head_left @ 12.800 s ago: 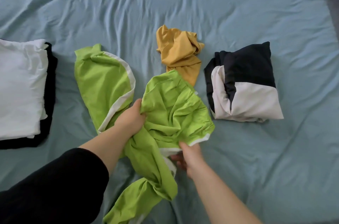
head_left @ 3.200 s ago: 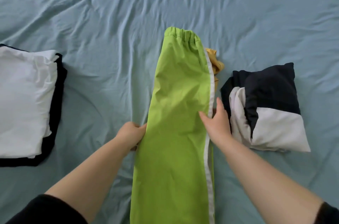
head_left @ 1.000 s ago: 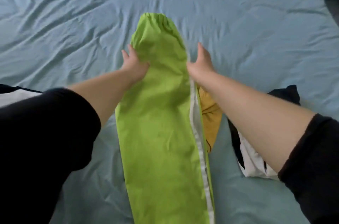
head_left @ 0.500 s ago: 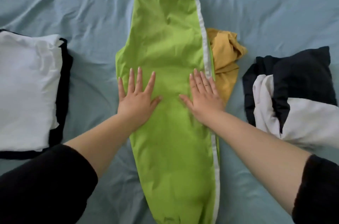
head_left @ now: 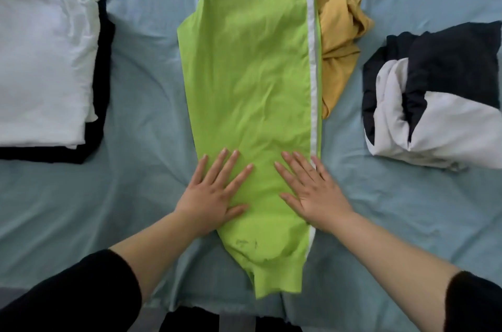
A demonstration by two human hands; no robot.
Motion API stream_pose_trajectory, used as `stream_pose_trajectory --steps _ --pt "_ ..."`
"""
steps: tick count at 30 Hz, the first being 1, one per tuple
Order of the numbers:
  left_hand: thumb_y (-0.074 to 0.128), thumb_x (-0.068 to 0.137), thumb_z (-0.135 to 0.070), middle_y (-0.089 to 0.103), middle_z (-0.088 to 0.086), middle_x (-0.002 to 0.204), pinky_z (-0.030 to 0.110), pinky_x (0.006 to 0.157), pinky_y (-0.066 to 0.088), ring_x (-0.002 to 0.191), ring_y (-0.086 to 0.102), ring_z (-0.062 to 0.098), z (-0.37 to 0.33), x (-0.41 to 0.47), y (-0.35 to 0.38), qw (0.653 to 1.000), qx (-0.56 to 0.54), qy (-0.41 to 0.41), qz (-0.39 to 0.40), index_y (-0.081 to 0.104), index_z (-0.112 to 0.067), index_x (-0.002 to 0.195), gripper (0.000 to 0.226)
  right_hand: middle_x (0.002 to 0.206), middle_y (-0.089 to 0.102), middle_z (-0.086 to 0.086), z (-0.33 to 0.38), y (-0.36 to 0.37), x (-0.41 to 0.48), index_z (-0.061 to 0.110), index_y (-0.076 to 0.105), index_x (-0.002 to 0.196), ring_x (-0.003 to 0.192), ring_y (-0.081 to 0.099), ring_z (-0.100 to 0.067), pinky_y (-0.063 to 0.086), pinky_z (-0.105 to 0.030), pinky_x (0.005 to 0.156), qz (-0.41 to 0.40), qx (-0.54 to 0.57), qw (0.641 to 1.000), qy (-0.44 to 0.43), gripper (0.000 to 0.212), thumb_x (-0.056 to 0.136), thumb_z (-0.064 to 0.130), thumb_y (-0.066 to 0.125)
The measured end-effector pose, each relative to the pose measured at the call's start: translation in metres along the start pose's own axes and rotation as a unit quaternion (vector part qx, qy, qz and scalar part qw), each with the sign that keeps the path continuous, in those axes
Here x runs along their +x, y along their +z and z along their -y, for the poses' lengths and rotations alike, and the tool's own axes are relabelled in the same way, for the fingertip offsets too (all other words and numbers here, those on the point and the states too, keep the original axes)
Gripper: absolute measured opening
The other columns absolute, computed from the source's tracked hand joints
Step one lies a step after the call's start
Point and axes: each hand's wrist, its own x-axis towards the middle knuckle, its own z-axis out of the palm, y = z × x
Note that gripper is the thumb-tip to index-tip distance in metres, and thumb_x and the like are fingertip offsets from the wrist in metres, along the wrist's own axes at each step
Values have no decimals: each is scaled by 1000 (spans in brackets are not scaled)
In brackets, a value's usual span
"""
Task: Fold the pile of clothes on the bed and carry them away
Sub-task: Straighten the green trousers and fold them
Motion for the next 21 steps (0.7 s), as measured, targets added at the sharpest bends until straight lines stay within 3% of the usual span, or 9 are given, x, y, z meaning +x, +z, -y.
stream_pose_trajectory --steps 3,5,7,9,12,15,18,20,21 --pt "9 90 -72 -21 5 160 51 114 -21 143 -30 27 2 -14 7 1000 -8 0 27 -25 -37 147 75 160 -3 2 -6 3 -17 27 3 152 148 3 -20 -1 -40 118 24 3 1000 14 60 99 48 22" --pt "22 93 -62 -2 5 163 49 118 -8 148 -11 27 9 -21 -4 998 -15 65 9 -8 -33 154 74 158 19 -3 -10 -4 -22 18 26 150 145 24 -23 11 -39 118 13 8 1000 -27 66 92 31 54" --pt "39 85 -47 17 5 160 48 119 12 148 13 26 19 -35 -9 986 13 165 22 15 -26 155 77 148 43 -8 -22 -10 -34 12 48 140 133 45 -26 35 -41 111 0 -21 996 -88 77 69 18 76" --pt "48 77 -39 24 6 158 49 117 25 146 22 25 26 -47 -8 976 45 212 28 24 -22 153 82 144 48 -8 -33 -13 -43 11 52 137 131 49 -25 41 -47 105 7 -44 990 -135 81 61 18 79" --pt "71 72 -31 37 4 153 48 111 35 139 37 23 17 -41 -13 986 46 163 -11 37 -17 148 84 143 50 -4 -38 -19 -38 16 53 137 130 50 -22 41 -47 104 -5 -78 985 -154 73 69 31 76" --pt "69 77 -9 28 -1 156 40 117 19 144 24 22 7 -30 -9 994 15 101 -31 29 -21 151 85 145 47 -1 -39 -19 -26 16 50 139 132 47 -23 35 -46 109 -5 -71 989 -128 70 72 20 74" --pt "54 91 -11 16 -10 159 29 119 -2 148 7 15 11 -21 -9 996 -35 79 -21 18 -31 153 74 149 42 -2 -42 -18 -13 11 44 142 139 37 -26 19 -39 117 6 13 994 -110 68 77 1 65" --pt "54 93 -23 27 -14 156 30 119 -2 148 14 12 19 -15 -20 994 -51 96 -22 28 -35 150 64 149 43 -4 -44 -26 -9 11 45 141 139 37 -23 18 -32 117 20 76 992 -98 59 85 9 65" --pt "59 90 -27 38 -13 151 33 120 0 146 22 12 24 -12 -29 991 -68 108 -29 39 -34 146 60 146 47 -6 -46 -32 -7 12 48 139 136 43 -23 24 -31 114 21 104 991 -86 54 87 14 65"
